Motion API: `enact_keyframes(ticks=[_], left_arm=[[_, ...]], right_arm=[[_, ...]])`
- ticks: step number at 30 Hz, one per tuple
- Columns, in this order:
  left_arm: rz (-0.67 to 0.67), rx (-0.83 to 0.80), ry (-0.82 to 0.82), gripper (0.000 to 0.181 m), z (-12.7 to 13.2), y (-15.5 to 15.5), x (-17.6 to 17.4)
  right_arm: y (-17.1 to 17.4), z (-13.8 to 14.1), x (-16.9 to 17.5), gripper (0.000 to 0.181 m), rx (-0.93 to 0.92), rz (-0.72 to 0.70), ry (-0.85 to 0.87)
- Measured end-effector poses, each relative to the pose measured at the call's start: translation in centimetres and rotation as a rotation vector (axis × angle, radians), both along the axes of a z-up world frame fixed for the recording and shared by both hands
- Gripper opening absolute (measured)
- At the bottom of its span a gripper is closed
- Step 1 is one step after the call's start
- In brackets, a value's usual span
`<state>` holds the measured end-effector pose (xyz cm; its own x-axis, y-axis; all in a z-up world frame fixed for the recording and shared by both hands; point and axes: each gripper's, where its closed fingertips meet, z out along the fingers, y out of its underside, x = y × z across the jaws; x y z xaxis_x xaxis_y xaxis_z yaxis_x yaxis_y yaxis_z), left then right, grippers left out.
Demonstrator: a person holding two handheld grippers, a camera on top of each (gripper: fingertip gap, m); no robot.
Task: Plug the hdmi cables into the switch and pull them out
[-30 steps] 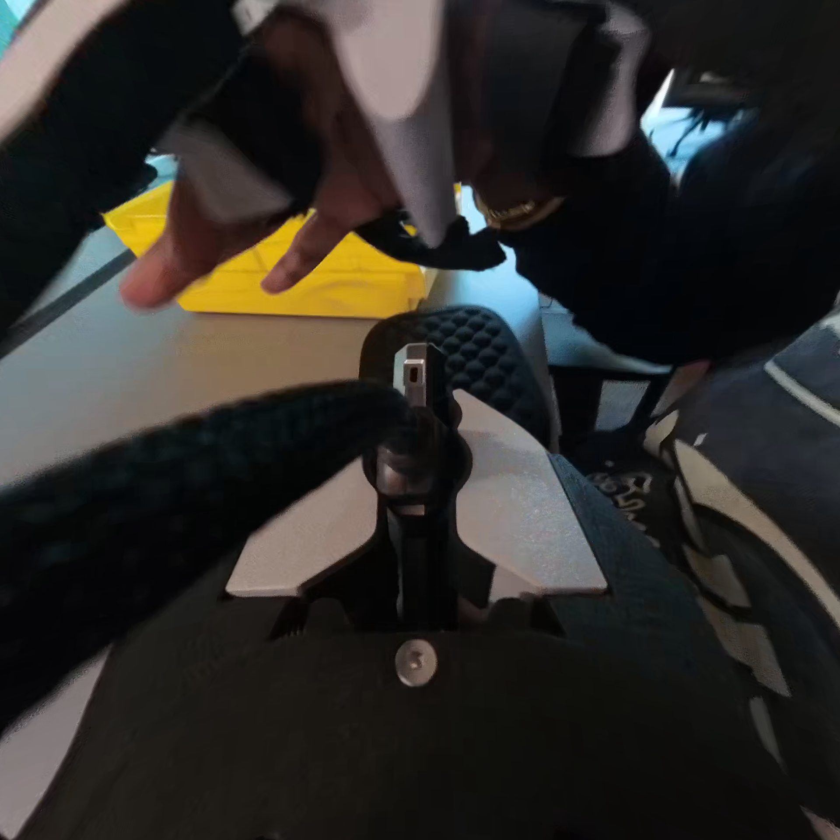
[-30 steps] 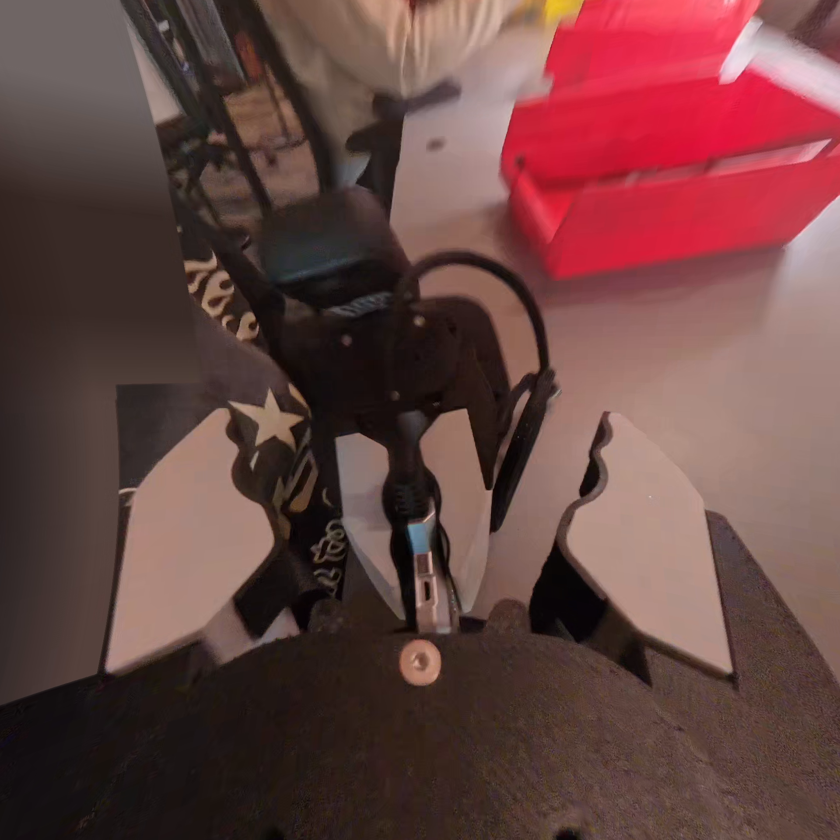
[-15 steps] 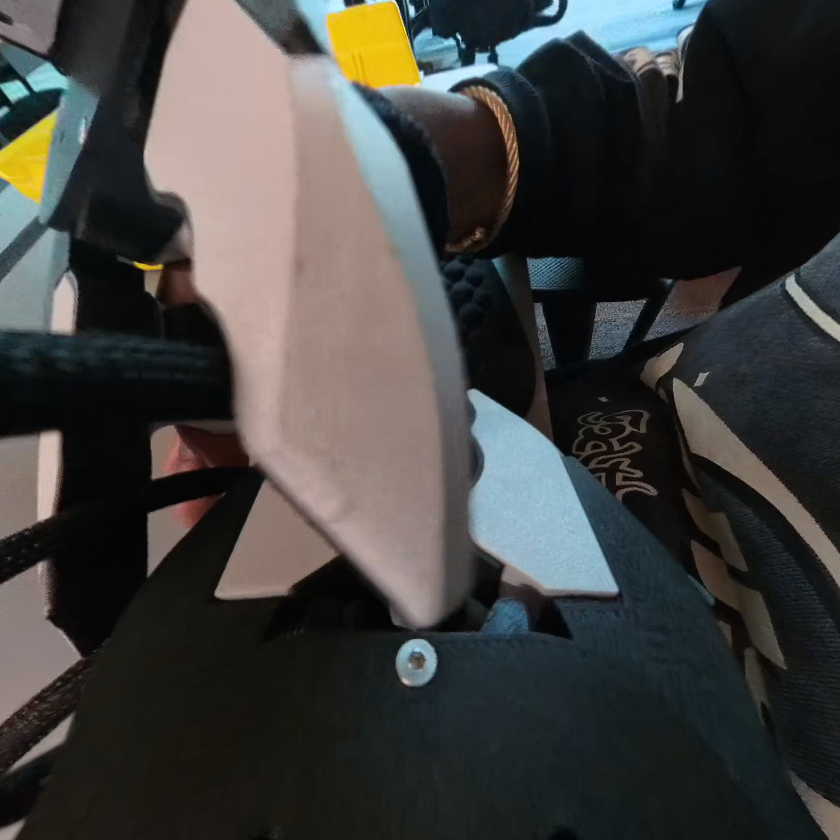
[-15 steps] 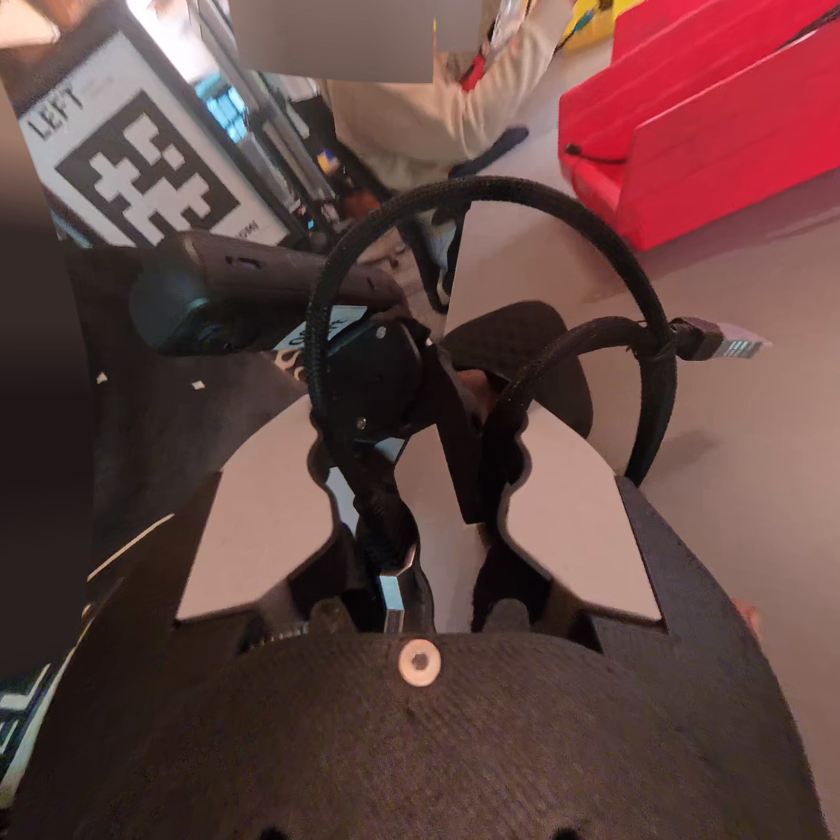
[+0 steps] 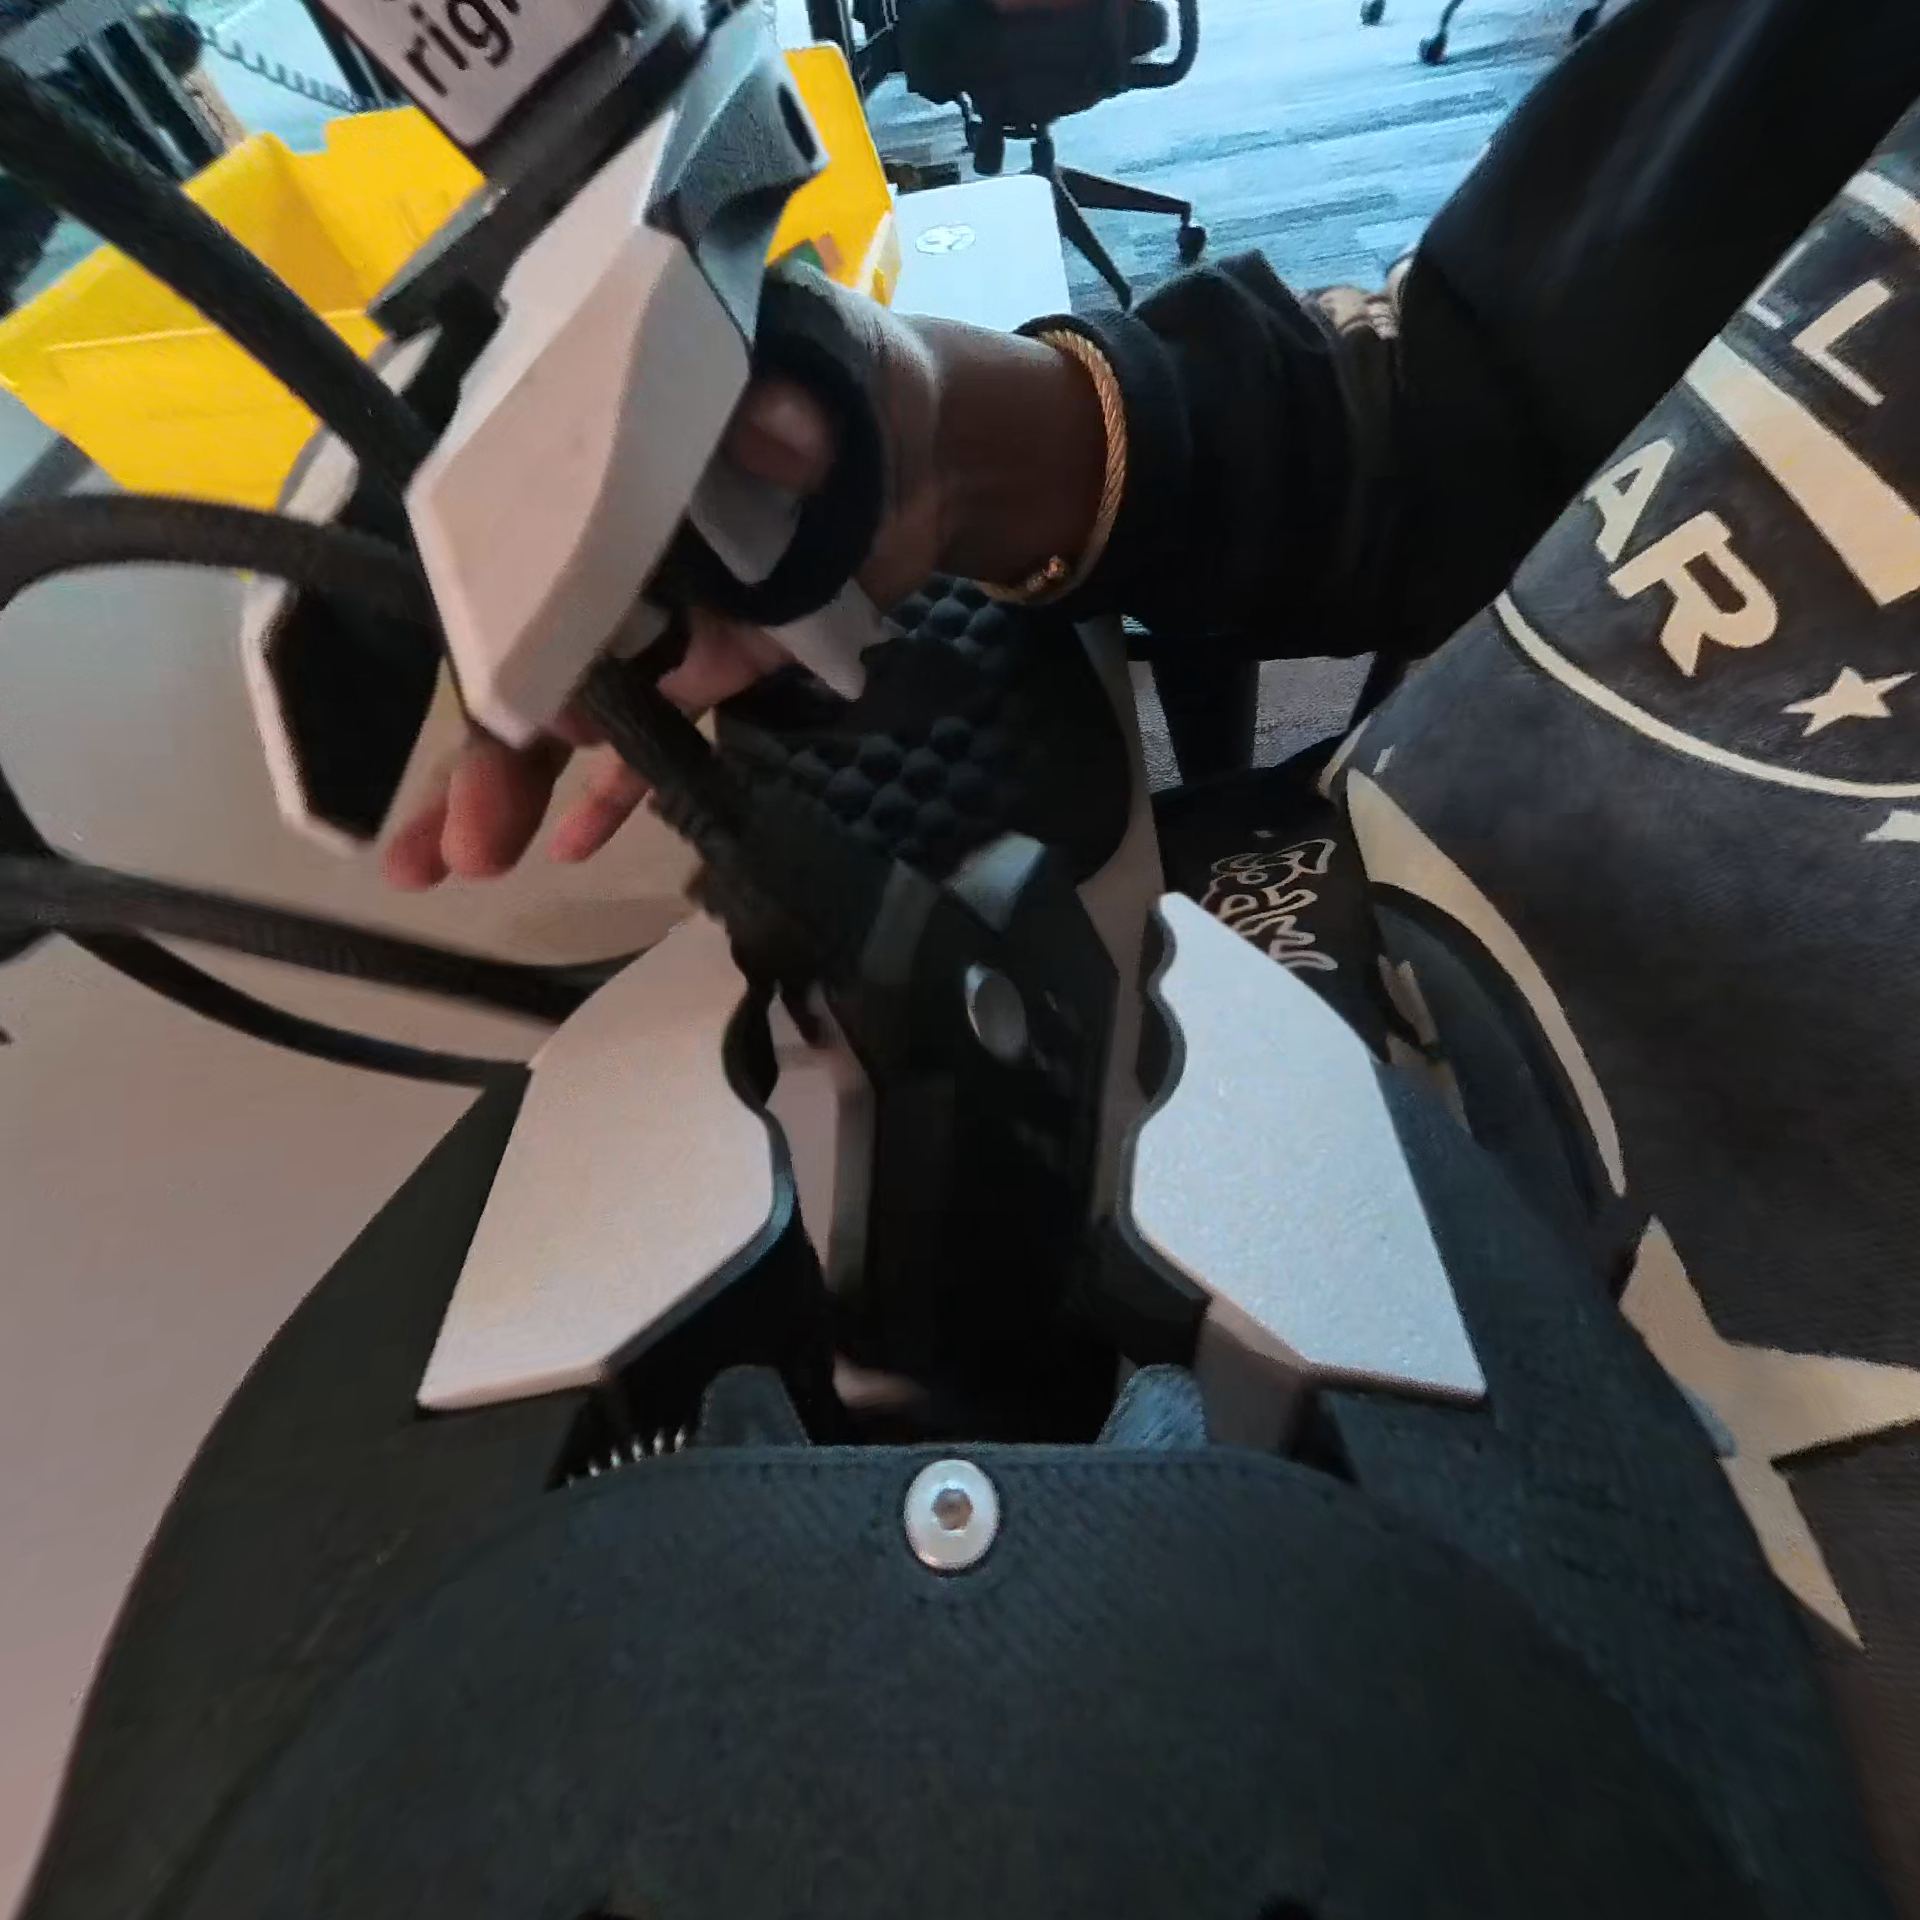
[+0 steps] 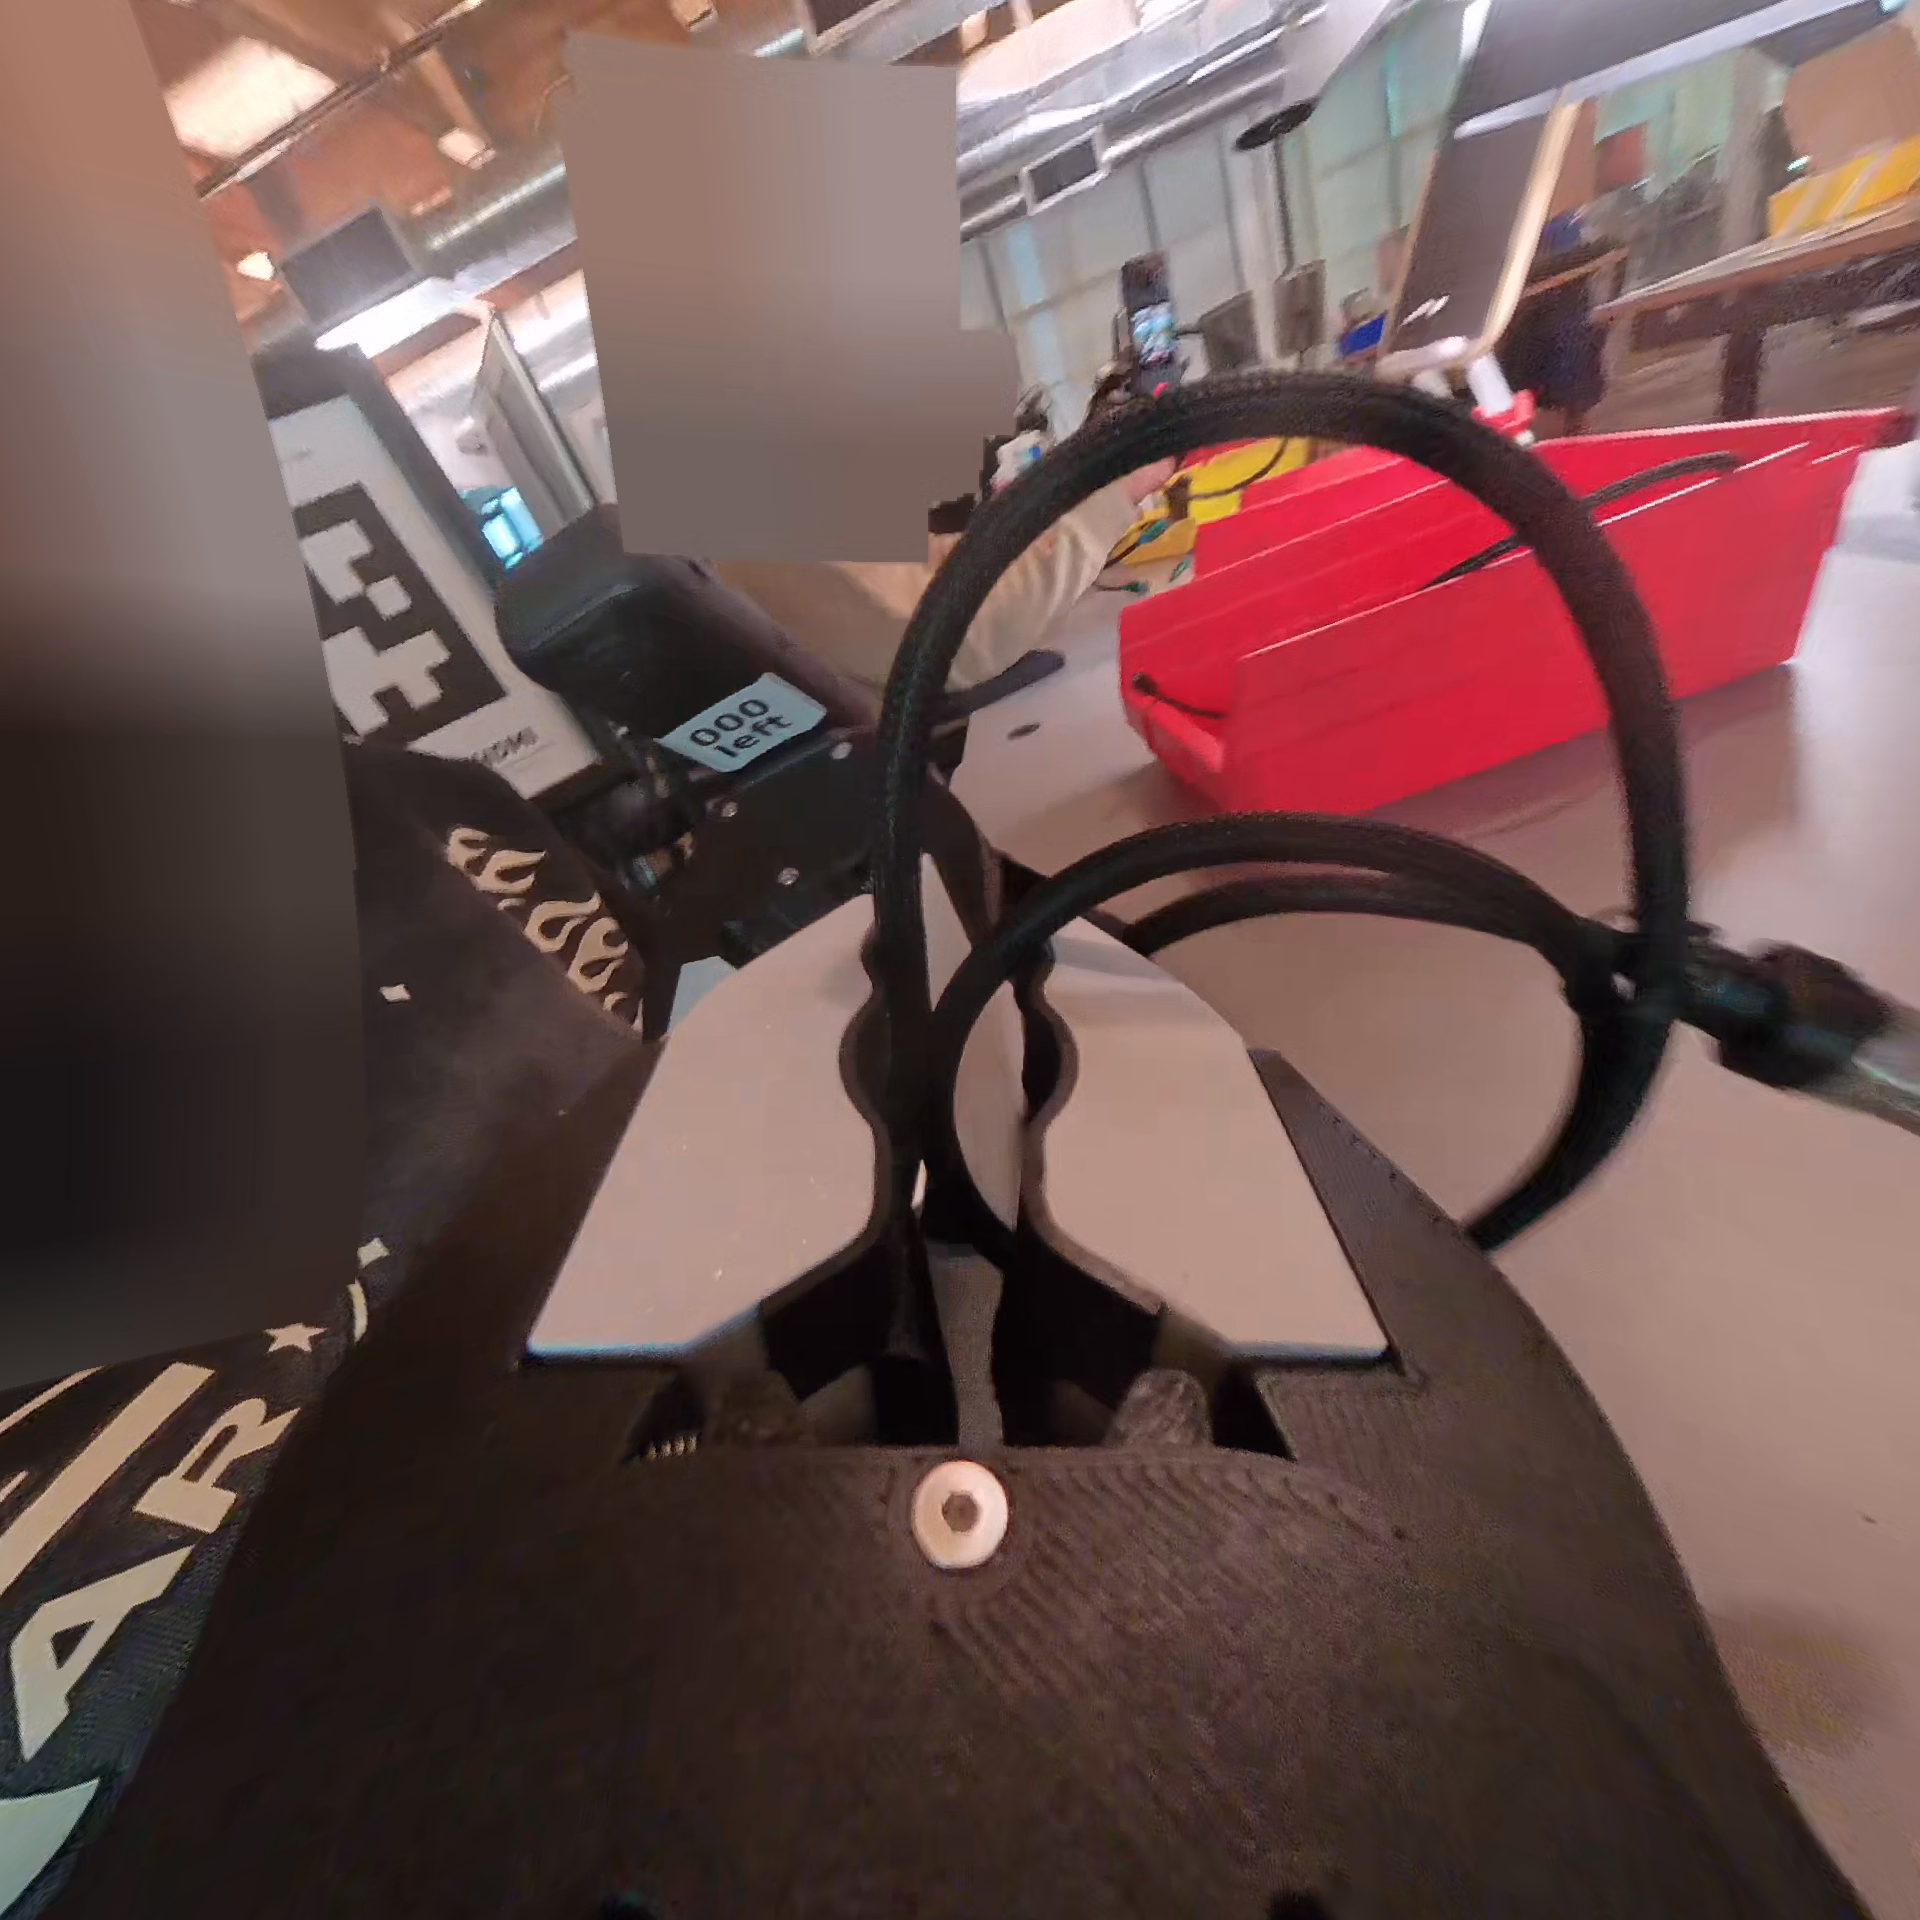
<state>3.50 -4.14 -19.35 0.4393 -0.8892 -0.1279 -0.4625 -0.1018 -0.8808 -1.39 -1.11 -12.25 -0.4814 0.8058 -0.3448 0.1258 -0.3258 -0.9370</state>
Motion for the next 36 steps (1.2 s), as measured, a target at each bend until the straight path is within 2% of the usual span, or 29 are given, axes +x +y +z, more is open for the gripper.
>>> enact_keyframes(ticks=[3,5,6,8,9,11,13,15,17,20,23,24,25,26,29,31,33,35,36], left_arm=[[0.027,0.033,-0.044,0.068,1.3,-0.3,-1.7],[0.056,0.098,-0.145,0.068,3.4,-0.2,-3.0],[0.103,0.159,-0.213,0.068,4.9,0.4,-3.9],[0.292,0.338,-0.327,0.066,7.6,2.7,-6.6],[0.384,0.439,-0.323,0.067,8.3,3.8,-7.9],[0.472,0.58,-0.187,0.09,7.6,5.3,-8.4],[0.523,0.632,-0.005,0.106,6.3,6.5,-7.7],[0.538,0.727,0.076,0.107,6.3,7.0,-6.4],[0.52,0.833,0.098,0.093,6.8,6.7,-4.8],[0.493,0.947,0.12,0.051,7.6,5.7,-4.1],[0.492,0.835,0.04,0.021,7.4,5.7,-4.9],[0.494,0.81,0.0,0.017,7.6,5.7,-5.1],[0.499,0.797,-0.029,0.013,7.7,5.6,-5.3],[0.504,0.784,-0.055,0.01,7.9,5.6,-5.5],[0.486,0.689,-0.134,0.008,7.6,5.7,-5.5],[0.491,0.615,-0.15,0.008,7.0,6.1,-5.7],[0.507,0.558,-0.167,0.008,6.5,6.4,-6.0],[0.541,0.491,-0.195,0.009,6.1,6.8,-6.5],[0.564,0.454,-0.205,0.009,5.8,7.1,-6.9]], right_arm=[[2.2,1.2,1.3,0.016,-0.061,-0.049,0.064],[2.5,1.4,2.2,0.013,-0.064,-0.01,0.066],[2.4,1.2,2.5,0.012,-0.053,0.01,0.045],[2.2,0.8,2.9,0.012,-0.006,0.029,0.013],[1.7,0.8,3.2,0.011,0.001,0.067,0.01],[0.3,1.1,3.8,0.01,-0.004,0.163,0.026],[-1.5,1.1,4.5,0.012,0.003,0.282,0.033],[-3.4,1.0,5.1,0.011,0.019,0.387,0.039],[-5.0,0.8,5.6,0.012,0.027,0.473,0.035],[-6.2,0.5,6.1,0.016,0.072,0.529,0.043],[-4.9,1.1,5.5,0.035,0.118,0.404,0.077],[-4.3,1.4,5.4,0.039,0.121,0.369,0.086],[-3.6,1.5,5.1,0.041,0.131,0.317,0.08],[-2.9,1.4,4.8,0.05,0.149,0.261,0.074],[-1.9,1.7,4.0,0.092,0.224,0.124,0.122],[-3.1,0.9,4.0,0.109,0.313,0.138,0.096],[-4.1,-0.9,3.5,0.125,0.39,0.148,-0.044],[-4.9,-2.7,2.8,0.112,0.459,0.129,-0.182],[-4.7,-3.4,2.0,0.105,0.497,0.071,-0.234]])
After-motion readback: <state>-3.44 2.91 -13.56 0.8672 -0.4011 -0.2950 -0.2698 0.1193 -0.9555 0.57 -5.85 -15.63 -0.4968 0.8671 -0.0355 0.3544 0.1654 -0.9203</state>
